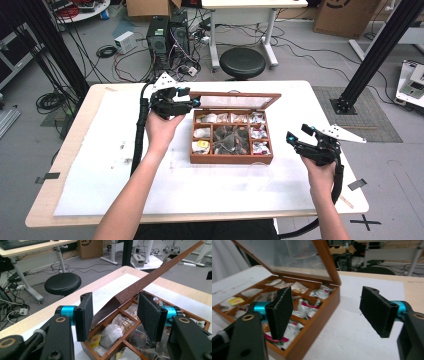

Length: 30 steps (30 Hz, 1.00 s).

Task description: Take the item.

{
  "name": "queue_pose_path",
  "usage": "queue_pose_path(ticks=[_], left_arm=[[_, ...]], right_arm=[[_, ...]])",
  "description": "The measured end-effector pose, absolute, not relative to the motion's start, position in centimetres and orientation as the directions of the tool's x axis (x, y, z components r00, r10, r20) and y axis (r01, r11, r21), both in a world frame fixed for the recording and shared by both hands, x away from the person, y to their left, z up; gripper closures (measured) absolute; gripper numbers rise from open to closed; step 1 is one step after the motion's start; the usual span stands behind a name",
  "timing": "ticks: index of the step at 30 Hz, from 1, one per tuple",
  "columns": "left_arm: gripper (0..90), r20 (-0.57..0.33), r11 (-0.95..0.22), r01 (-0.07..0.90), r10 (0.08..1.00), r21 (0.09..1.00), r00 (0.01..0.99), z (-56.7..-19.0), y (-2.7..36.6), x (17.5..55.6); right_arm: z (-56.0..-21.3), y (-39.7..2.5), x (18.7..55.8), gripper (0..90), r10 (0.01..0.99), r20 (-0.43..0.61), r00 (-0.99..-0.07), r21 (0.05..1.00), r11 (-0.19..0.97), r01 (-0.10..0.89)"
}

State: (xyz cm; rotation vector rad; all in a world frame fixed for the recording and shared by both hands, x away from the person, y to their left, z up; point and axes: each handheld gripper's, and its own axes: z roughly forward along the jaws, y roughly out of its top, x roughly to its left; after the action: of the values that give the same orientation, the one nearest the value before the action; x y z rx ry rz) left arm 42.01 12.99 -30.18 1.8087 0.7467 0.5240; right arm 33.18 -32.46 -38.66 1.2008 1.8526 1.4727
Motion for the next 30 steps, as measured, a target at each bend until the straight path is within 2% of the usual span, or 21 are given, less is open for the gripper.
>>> queue_pose_path(ticks=[9, 11, 15, 18, 23, 26, 30], left_arm=[[46.7, 0.007, -0.251, 0.241, 0.707, 0.938, 0.707, -30.1, 13.0, 42.0], [46.7, 0.005, -0.25, 0.243, 0.708, 0.937, 0.706, -30.1, 12.9, 42.0], [46.8, 0.008, -0.256, 0.246, 0.709, 0.935, 0.705, -29.9, 12.9, 42.1], [46.7, 0.01, -0.256, 0.244, 0.708, 0.936, 0.707, -29.8, 12.7, 42.1], [46.7, 0.006, -0.252, 0.244, 0.706, 0.937, 0.708, -29.7, 12.5, 42.1], [46.7, 0.001, -0.248, 0.245, 0.705, 0.937, 0.71, -29.7, 12.4, 42.3], [46.7, 0.001, -0.247, 0.246, 0.706, 0.937, 0.708, -29.7, 12.4, 42.4]], right_arm=[[-38.4, -30.0, 34.9, 40.1, 0.79, 0.101, -0.605, 0.93, 0.141, 0.34], [-38.4, -29.5, 35.3, 46.5, 0.775, 0.108, -0.623, 0.925, 0.152, 0.349], [-38.2, -28.6, 36.0, 49.4, 0.749, 0.09, -0.656, 0.928, 0.176, 0.328], [-38.1, -27.7, 36.4, 49.4, 0.739, 0.054, -0.672, 0.933, 0.203, 0.298], [-38.3, -26.5, 37.3, 49.0, 0.707, 0.061, -0.705, 0.903, 0.262, 0.341], [-38.4, -25.8, 38.1, 42.3, 0.686, 0.124, -0.717, 0.87, 0.272, 0.411], [-38.2, -24.6, 39.0, 39.5, 0.643, 0.123, -0.756, 0.858, 0.314, 0.407]])
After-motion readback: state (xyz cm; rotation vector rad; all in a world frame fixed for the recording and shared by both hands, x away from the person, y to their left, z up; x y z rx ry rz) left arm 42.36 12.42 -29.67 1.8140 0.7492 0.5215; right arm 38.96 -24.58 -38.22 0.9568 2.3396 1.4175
